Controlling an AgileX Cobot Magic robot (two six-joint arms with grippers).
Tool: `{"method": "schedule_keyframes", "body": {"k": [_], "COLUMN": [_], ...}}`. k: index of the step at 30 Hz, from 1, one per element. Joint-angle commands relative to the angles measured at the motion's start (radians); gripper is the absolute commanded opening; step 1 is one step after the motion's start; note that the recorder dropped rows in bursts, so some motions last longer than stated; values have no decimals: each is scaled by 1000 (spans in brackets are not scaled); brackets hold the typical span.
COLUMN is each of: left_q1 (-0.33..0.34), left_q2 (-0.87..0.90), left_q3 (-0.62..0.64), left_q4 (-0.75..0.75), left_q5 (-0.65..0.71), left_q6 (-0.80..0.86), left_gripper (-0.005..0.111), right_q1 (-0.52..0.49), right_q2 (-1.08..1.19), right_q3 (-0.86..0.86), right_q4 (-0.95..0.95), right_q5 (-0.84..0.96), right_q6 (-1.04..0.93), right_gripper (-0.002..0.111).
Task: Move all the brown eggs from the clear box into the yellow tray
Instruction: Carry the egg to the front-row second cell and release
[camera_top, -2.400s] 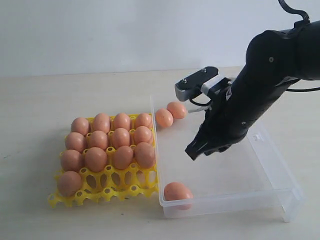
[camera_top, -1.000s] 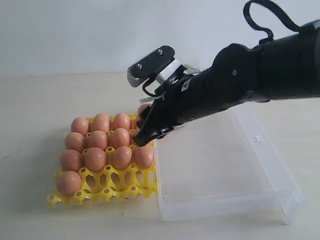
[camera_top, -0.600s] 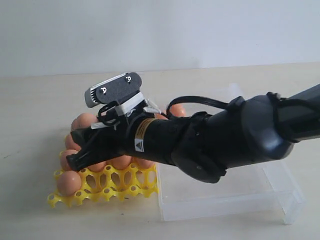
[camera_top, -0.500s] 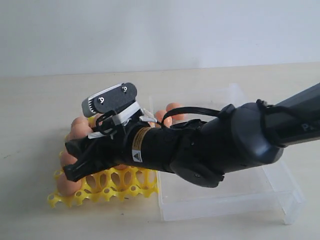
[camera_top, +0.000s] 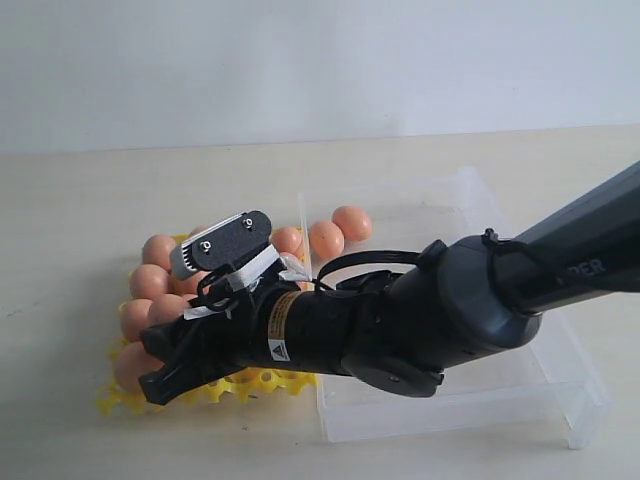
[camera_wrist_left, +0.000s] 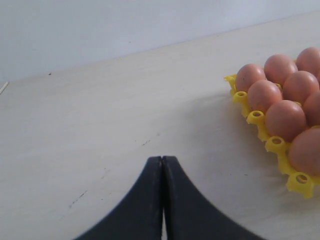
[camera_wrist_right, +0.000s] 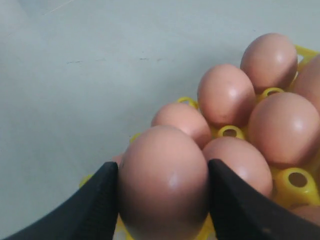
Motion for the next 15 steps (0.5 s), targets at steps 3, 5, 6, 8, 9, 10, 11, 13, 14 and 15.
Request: {"method": "schedule_keyframes", "body": {"k": [3, 5, 6, 8, 9, 10, 11, 13, 14, 15], "left_q1": [-1, -1, -1, -1, -1, -1, -1, -1, -1, -1], "left_q2": [-6, -6, -6, -6, -6, -6, -6, -6, -6, -6], "left_q3": [-4, -4, -4, -4, -4, -4, -4, -4, -4, -4], "left_q4": [-1, -1, -1, -1, -1, -1, -1, -1, -1, -1], "left_q5": [-7, -7, -7, -7, -7, -7, -7, -7, -7, -7], "left_q6": [0, 0, 0, 0, 0, 0, 0, 0, 0, 0], "left_gripper": [0, 0, 0, 0, 0, 0, 0, 0, 0, 0], "right_q1": [2, 2, 2, 2, 2, 2, 2, 2, 2, 2], "right_q2": [10, 10, 10, 10, 10, 10, 10, 10, 10, 6], "right_q3": [2, 2, 2, 2, 2, 2, 2, 2, 2, 2], "right_q4": [-5, -5, -5, 1, 5, 10, 10, 10, 10, 10], "right_q5": [-14, -14, -14, -12, -9, -6, -5, -5, -1, 2], "right_q6": [6, 6, 6, 6, 6, 6, 6, 6, 6, 6], "right_gripper": [18, 32, 38, 49, 52, 55, 56, 56, 56, 56]}}
